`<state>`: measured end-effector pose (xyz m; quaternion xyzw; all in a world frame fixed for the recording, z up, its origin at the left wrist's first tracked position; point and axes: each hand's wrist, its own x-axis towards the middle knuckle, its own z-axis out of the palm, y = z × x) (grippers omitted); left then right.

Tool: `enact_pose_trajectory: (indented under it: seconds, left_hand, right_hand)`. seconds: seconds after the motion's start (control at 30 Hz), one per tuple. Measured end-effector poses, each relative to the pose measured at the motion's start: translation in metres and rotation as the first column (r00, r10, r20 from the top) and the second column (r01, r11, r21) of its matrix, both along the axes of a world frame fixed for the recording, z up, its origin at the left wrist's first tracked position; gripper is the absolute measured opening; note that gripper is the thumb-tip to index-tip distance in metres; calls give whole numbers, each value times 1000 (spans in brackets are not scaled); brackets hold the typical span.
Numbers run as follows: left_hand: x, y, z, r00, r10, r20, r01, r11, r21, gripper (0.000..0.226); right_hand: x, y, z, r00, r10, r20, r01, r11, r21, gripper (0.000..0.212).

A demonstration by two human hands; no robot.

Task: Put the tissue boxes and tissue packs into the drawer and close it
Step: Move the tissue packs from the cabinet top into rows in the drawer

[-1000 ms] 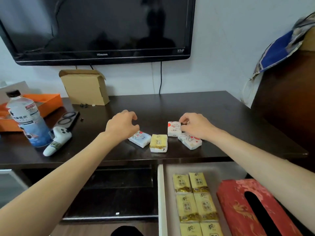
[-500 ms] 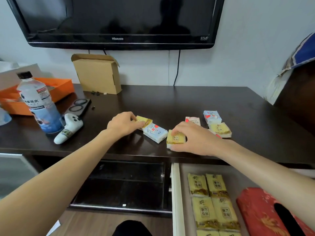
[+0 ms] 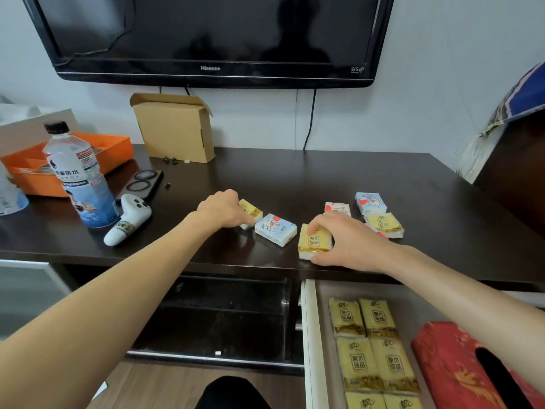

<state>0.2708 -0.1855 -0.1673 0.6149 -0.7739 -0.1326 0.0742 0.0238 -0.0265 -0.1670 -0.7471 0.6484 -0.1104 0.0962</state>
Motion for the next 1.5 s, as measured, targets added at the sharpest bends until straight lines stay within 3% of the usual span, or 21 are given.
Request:
enact_pose_trajectory:
  seconds: [0.13,0.37,0.5,0.63,0.73,0.87,0.93,1.07,1.23,1.5]
  left_hand:
    - [2,6,-1,999,-6,39,5,1000,24,57]
    - [10,41,11,1000,18,-25,-22,990,-139,64]
    - [7,99,30,957,-177,-231,102,947,-304,68]
    - [-10,177,21,858,-403,-320,340,910,-236,70]
    - [-35,215,-3,801,-537,-265,501,844,-192,69]
    - [-66,228,-37,729,-663,-170,653,748,-116,57]
    - [-80,224,-50,722,-679,-130,674,734,-87,50]
    - [-100,211,-73,726,-687,31,686,719,-109,63]
    - [-110,201,-91,725,-664,183,688,711,-147,60]
    - [-114,191,-101,722,-662,202,692,698,-186,59]
  right_hand:
    - [-6,8,0,1000,6,-6,-6,1000,4,51]
    - [-21,39,10,993,10,115,-2,997,-72,42]
    - [-38,86,15,977,7,213,15,995,-101,41]
    - [-57,132,3,990,-7,142,17,997,-73,45]
    - [-74,154,-10,998,-51,22,51,999,-14,50]
    - [-86,164,-25,997,-70,-24,72,995,74,60]
    - [-88,162,-32,997,-62,-40,65,994,88,60]
    - [-88,154,-43,997,-70,-45,74,993,88,56]
    - [-89,147,-52,997,-70,-28,73,991,112,53]
    - [-86,132,-60,994,-94,-57,100,986,130,56]
